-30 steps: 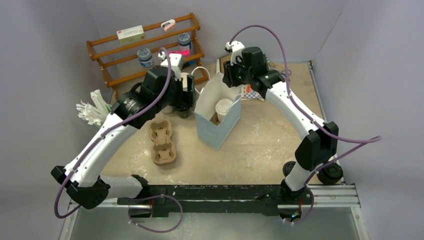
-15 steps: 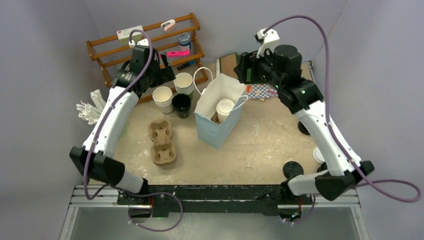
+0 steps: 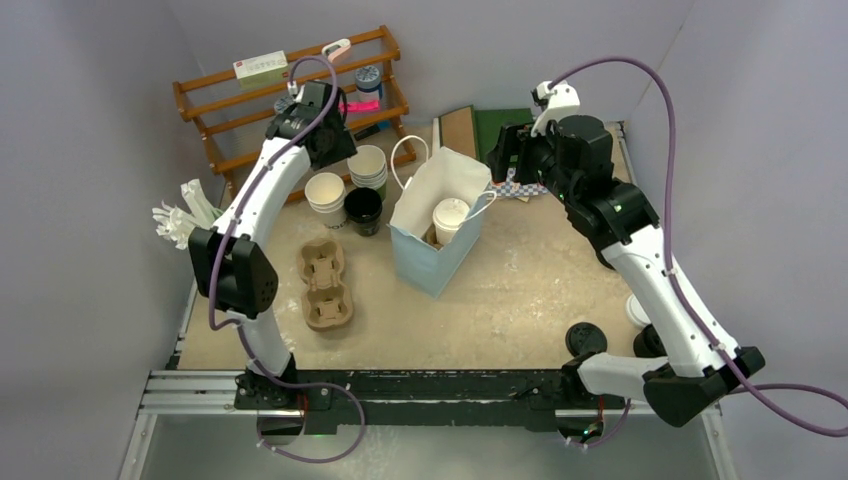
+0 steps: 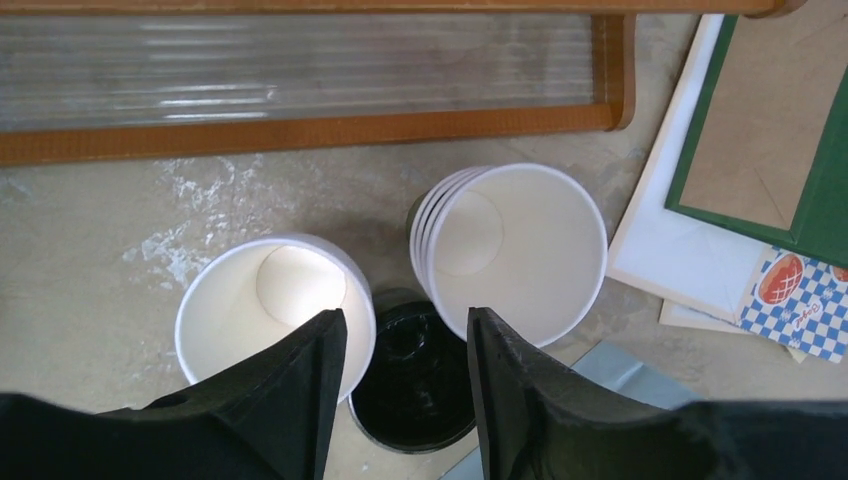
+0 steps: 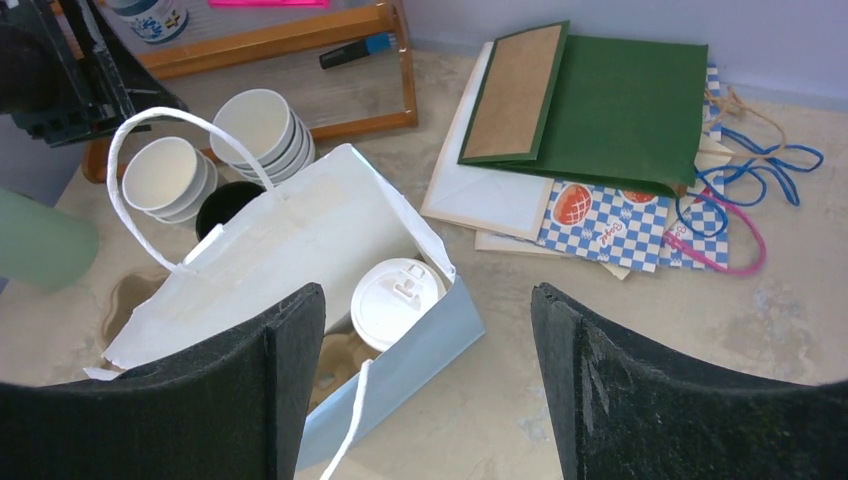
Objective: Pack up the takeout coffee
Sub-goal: Pick up the coffee cup.
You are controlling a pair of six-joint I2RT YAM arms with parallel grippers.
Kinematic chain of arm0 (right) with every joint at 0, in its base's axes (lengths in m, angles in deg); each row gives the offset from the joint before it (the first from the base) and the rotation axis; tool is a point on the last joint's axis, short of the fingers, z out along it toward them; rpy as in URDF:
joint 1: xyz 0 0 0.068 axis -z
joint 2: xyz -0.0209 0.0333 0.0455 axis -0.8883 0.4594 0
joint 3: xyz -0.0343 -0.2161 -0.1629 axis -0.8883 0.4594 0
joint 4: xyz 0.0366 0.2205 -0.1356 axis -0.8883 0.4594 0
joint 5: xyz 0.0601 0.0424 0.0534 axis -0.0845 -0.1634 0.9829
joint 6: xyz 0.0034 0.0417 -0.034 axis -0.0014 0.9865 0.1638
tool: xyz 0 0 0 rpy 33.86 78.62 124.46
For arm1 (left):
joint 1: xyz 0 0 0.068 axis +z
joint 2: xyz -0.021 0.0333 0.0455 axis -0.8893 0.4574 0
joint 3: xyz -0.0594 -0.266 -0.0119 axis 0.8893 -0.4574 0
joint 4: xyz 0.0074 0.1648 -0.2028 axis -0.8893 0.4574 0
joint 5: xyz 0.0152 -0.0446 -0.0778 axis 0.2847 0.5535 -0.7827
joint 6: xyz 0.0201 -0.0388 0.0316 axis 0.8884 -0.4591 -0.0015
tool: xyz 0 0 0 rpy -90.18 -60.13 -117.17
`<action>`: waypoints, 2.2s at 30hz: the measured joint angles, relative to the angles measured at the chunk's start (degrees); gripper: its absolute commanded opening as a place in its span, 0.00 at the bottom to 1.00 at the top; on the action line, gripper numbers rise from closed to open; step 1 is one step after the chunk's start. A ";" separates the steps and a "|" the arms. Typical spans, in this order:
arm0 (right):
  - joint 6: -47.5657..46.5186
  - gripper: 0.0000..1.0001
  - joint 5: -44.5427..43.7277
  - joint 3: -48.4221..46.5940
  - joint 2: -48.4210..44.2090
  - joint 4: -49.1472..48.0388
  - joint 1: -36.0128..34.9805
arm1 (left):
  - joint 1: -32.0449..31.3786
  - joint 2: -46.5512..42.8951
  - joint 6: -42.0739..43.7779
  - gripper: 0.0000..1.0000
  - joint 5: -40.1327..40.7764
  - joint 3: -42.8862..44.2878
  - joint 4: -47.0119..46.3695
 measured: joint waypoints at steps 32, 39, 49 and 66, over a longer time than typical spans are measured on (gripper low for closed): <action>1.66 0.79 0.00 1.66 -1.22 0.31 0.00 | 0.00 9.99 -0.96 0.26 1.57 5.25 -1.33; 1.27 0.79 0.00 1.66 -1.18 0.31 0.00 | 0.00 10.54 -1.40 0.00 1.18 5.25 -1.75; 0.61 0.80 0.00 1.66 -1.18 0.28 0.00 | 0.00 10.54 -1.44 0.00 1.16 6.25 -1.79; 0.46 0.73 5.95 -5.53 5.97 -1.44 0.00 | 0.00 8.13 -2.86 0.00 -0.50 7.02 -0.72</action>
